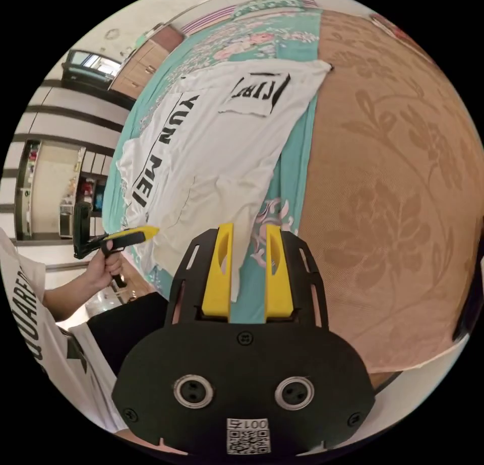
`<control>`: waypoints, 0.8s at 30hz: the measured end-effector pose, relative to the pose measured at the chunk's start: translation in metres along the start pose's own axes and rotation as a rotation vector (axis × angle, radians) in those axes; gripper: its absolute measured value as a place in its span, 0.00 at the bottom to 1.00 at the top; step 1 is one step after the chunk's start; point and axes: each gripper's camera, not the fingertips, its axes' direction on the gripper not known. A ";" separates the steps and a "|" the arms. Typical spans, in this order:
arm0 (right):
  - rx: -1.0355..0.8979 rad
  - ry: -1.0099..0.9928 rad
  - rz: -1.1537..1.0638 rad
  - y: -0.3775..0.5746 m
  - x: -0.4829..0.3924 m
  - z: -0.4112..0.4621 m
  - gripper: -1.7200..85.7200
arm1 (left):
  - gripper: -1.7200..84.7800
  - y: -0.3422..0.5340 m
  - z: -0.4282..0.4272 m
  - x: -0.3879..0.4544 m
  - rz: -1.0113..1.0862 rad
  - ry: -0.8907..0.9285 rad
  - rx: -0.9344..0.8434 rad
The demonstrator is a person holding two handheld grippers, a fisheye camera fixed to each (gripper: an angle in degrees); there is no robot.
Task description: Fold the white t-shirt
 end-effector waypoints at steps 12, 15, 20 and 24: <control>-0.076 0.052 0.077 0.052 -0.041 0.025 0.16 | 0.02 -0.131 0.068 0.042 0.443 -0.216 -0.170; -0.089 0.047 0.053 0.051 -0.044 0.022 0.16 | 0.01 -0.131 0.063 0.050 0.503 -0.284 -0.151; -0.086 -0.005 0.035 0.066 -0.052 0.017 0.18 | 0.01 -0.123 0.044 0.056 0.534 -0.364 -0.069; -0.065 0.022 0.030 0.072 -0.061 0.017 0.18 | 0.01 -0.128 0.045 0.039 0.439 -0.356 -0.051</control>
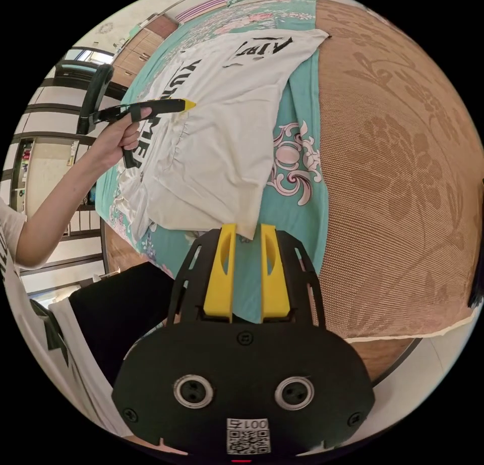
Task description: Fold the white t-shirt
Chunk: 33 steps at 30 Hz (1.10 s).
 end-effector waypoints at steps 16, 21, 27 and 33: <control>-0.009 0.106 -0.021 0.036 -0.047 -0.034 0.18 | 0.02 0.002 0.014 0.011 0.056 0.081 -0.067; -0.020 0.108 0.005 0.040 -0.048 -0.035 0.17 | 0.01 -0.002 0.012 0.010 0.063 0.052 -0.051; -0.017 0.084 0.048 0.049 -0.057 -0.041 0.16 | 0.01 0.002 -0.012 -0.001 0.064 0.011 0.010; -0.050 0.092 0.020 0.054 -0.069 -0.051 0.14 | 0.02 0.009 0.008 -0.010 0.077 0.051 -0.071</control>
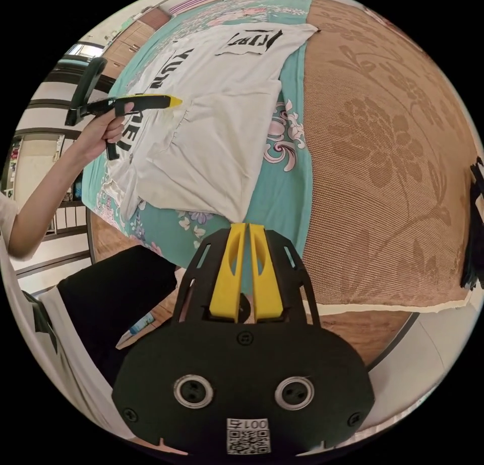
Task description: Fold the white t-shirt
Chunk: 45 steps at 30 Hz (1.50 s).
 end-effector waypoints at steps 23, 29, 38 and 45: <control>0.099 0.094 -0.501 -0.016 -0.183 0.002 0.03 | 0.02 0.090 0.002 -0.015 -0.102 0.086 -0.133; 0.288 0.275 -0.347 -0.030 -0.155 -0.070 0.03 | 0.02 0.109 -0.003 -0.034 -0.135 0.102 -0.111; 0.120 0.478 -0.524 -0.099 -0.158 -0.055 0.02 | 0.02 0.131 -0.001 -0.053 -0.159 0.078 -0.092; 0.245 0.404 -0.418 -0.085 -0.174 -0.090 0.02 | 0.02 0.155 -0.006 -0.067 -0.191 0.077 -0.074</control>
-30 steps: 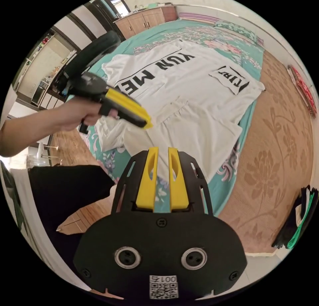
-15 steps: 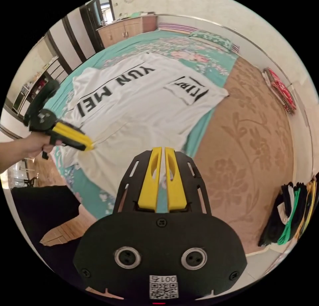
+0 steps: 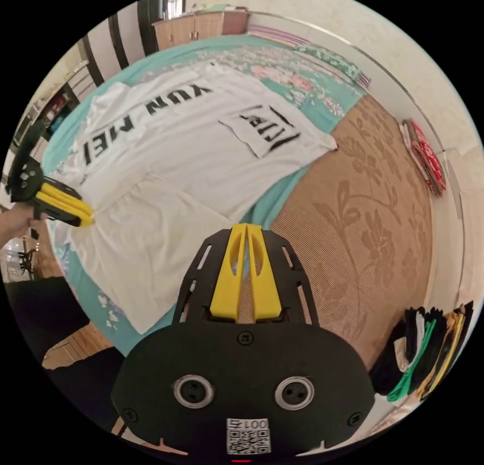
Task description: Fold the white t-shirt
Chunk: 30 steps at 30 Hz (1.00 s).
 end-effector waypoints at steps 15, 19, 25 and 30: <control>-0.040 0.269 -0.184 -0.038 -0.048 -0.073 0.03 | 0.03 0.084 -0.048 -0.030 -0.091 -0.121 0.124; 0.182 0.349 -0.291 -0.114 -0.088 -0.116 0.05 | 0.02 0.133 -0.108 -0.098 -0.187 -0.424 0.274; 0.303 -0.031 -0.413 -0.314 -0.178 -0.104 0.10 | 0.04 0.189 -0.175 -0.320 -0.506 -0.388 0.427; 0.247 -0.308 -0.509 -0.499 -0.254 -0.053 0.13 | 0.09 0.202 -0.182 -0.447 -0.607 -0.192 0.375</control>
